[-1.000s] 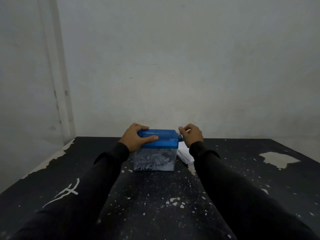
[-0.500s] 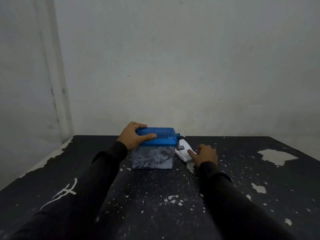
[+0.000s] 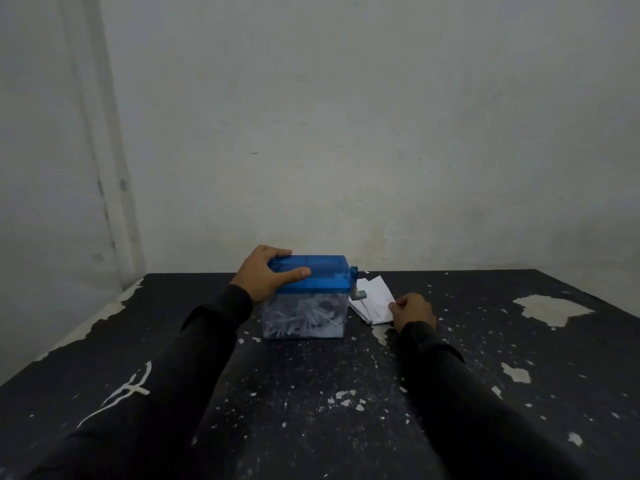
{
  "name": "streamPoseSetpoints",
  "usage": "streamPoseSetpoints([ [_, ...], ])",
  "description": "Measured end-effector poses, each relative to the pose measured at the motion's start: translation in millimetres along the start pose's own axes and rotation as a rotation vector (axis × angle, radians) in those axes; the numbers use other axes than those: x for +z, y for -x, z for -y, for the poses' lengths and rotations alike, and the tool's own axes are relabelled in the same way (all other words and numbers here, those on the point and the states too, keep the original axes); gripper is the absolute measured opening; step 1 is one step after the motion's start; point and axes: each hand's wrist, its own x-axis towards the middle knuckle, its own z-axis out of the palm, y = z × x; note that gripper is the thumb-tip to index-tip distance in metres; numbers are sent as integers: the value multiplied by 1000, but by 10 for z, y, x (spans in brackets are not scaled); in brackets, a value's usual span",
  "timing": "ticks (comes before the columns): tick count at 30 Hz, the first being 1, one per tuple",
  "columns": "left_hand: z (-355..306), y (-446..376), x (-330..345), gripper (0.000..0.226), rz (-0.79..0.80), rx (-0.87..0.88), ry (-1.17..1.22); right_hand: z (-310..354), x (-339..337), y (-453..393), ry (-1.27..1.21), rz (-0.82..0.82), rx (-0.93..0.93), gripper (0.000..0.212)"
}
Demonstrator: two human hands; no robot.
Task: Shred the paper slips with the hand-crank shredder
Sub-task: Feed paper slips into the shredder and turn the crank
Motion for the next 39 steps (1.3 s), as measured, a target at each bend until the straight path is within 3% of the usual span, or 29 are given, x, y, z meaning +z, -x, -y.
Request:
streamPoseSetpoints([
  [5, -17, -19, -38, 89, 46, -13, -49, -16, -22, -12, -57, -48, -26, 21],
  [13, -283, -98, -237, 79, 243, -39, -349, 418, -437, 144, -478, -240, -418, 19],
  [17, -471, -142, -248, 60, 129, 166, -349, 739, -639, 237, -484, -163, -640, 24],
  [20, -688, -178, -162, 60, 77, 324, -341, 993, -719, 284, -471, -93, -782, 25],
  [22, -781, -241, -108, 57, 111, 360, -388, 1172, -747, 302, -469, -66, -878, 26],
  [24, -819, -286, -71, 35, 106, 336, -404, 1331, -764, 317, -498, -27, -921, 27],
  [26, -812, -304, -76, 15, 49, 246, -322, 1465, -788, 337, -529, 9, -924, 30],
  [32, -567, -258, -202, 22, 87, -52, 132, 1617, -657, 420, -592, 182, -698, 48],
  [35, -397, -215, -246, 20, 23, -33, 177, 1555, -513, 456, -543, 186, -641, 50],
  [39, -282, -152, -265, 5, -72, -36, 289, 1394, -479, 464, -505, 151, -617, 37],
])
